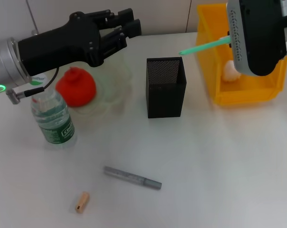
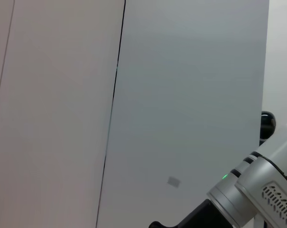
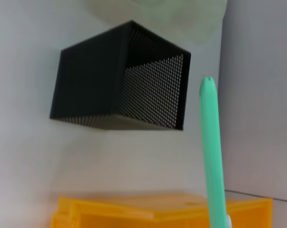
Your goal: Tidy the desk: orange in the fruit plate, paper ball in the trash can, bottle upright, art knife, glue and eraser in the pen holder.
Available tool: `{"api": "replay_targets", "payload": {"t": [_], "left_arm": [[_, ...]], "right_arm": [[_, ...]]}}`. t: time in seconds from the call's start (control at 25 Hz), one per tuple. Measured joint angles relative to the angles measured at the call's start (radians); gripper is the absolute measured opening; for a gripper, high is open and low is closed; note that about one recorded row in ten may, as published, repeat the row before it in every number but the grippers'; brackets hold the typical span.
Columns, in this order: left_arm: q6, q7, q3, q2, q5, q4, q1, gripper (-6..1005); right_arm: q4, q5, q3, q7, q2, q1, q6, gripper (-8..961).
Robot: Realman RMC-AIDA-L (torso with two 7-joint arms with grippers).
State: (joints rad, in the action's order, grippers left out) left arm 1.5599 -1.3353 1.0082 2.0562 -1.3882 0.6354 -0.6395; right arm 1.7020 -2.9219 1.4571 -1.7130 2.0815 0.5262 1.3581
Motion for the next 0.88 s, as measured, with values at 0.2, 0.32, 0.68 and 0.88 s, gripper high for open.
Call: {"api": "replay_targets", "payload": {"t": [0.2,0.32,0.68,0.88], "left_arm": [[0.0,0.001,-0.008,0.0,0.0,0.0,-0.001,320],[0.0,0.001,-0.01,0.0,0.0,0.0,-0.001,321],[0.001,0.001,-0.01,0.003,0.0,0.001,-0.002,323],[0.001,0.001,-0.016,0.003,0.0,0.001,-0.003,325]], "right_arm": [[-0.041,0.0,-0.03,0.01,0.0,-0.007,-0.071,189],[-0.089,0.0,-0.037,0.031,-0.001,-0.004,-0.139,190],[-0.173,0.001,-0.043,0.157,-0.003,0.012,-0.25,193],[-0.175,0.001,-0.018,0.219,-0.002,0.011,-0.266,194]]}}
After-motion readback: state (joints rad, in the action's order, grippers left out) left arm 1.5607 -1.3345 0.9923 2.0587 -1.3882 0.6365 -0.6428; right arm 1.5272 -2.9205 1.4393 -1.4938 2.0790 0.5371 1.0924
